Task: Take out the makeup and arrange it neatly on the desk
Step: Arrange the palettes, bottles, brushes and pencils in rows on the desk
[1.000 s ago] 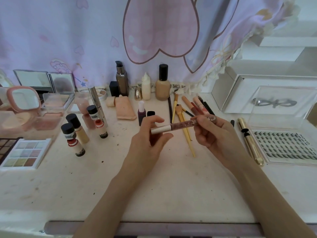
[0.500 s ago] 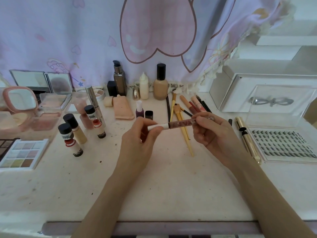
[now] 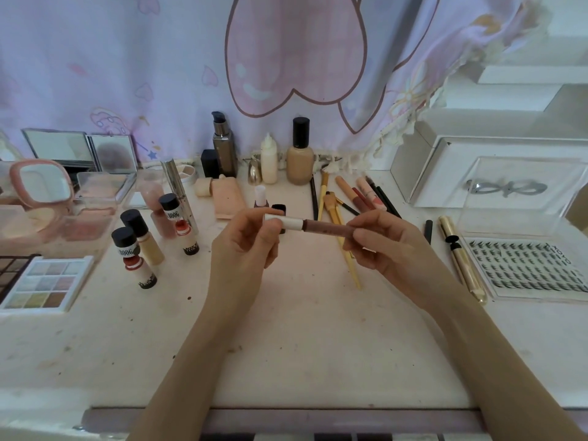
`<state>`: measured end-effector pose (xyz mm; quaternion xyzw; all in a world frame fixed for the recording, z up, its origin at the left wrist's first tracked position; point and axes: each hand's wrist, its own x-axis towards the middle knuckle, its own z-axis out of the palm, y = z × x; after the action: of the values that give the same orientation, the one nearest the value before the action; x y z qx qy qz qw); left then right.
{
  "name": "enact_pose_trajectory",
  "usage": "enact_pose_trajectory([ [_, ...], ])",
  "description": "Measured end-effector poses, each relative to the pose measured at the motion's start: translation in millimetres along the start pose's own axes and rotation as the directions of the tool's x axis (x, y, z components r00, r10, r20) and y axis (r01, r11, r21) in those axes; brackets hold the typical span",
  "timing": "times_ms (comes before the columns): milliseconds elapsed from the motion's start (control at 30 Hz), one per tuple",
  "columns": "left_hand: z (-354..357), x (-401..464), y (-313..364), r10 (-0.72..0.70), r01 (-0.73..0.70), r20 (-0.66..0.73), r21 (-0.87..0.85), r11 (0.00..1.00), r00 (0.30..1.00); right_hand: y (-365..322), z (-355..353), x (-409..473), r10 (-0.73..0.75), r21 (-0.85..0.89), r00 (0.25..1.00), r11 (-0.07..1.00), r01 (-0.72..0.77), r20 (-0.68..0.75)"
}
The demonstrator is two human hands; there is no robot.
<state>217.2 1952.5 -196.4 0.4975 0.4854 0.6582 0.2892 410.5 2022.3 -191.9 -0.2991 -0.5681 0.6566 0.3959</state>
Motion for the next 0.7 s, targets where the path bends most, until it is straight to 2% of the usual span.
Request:
enact_pose_trajectory([
  [67, 0.3, 1.6, -0.1, -0.062, 0.055, -0.126, -0.059, 0.997, 0.99, 1.5, 2.6, -0.6, -0.072, -0.206, 0.997, 0.976, 0.065, -0.025],
  [133, -0.7, 4.0, -1.6, -0.096, 0.074, -0.196, -0.118, 0.99, 0.976, 5.2, 8.6, -0.9, -0.192, -0.513, 0.979, 0.849, 0.131, -0.068],
  [233, -3.1, 4.8, -4.5, -0.078, 0.051, -0.203, -0.137, 0.989, 0.976, 10.3, 16.9, -2.0, -0.3, -0.739, 0.954, 0.642, 0.204, 0.002],
  [300, -4.2, 4.5, -5.9, -0.05, 0.026, -0.176, -0.136, 0.99, 0.983, 11.6, 17.4, -1.9, -0.313, -0.807, 0.948, 0.542, 0.234, 0.064],
  [367, -4.9, 3.8, -6.9, -0.037, 0.019, -0.146, -0.126, 0.992, 0.989, 11.8, 16.6, -0.9, -0.303, -0.834, 0.948, 0.495, 0.245, 0.099],
  [533, -4.6, 3.7, -7.3, -0.064, 0.043, -0.143, -0.147, 0.988, 0.988, 15.5, 18.4, 0.5, -0.329, -0.849, 0.937, 0.458, 0.263, 0.113],
  [700, -2.3, 2.4, -4.4, -0.119, 0.1, -0.138, -0.136, 0.986, 0.983, 14.8, 24.2, 0.0, -0.34, -0.84, 0.936, 0.481, 0.253, 0.087],
])
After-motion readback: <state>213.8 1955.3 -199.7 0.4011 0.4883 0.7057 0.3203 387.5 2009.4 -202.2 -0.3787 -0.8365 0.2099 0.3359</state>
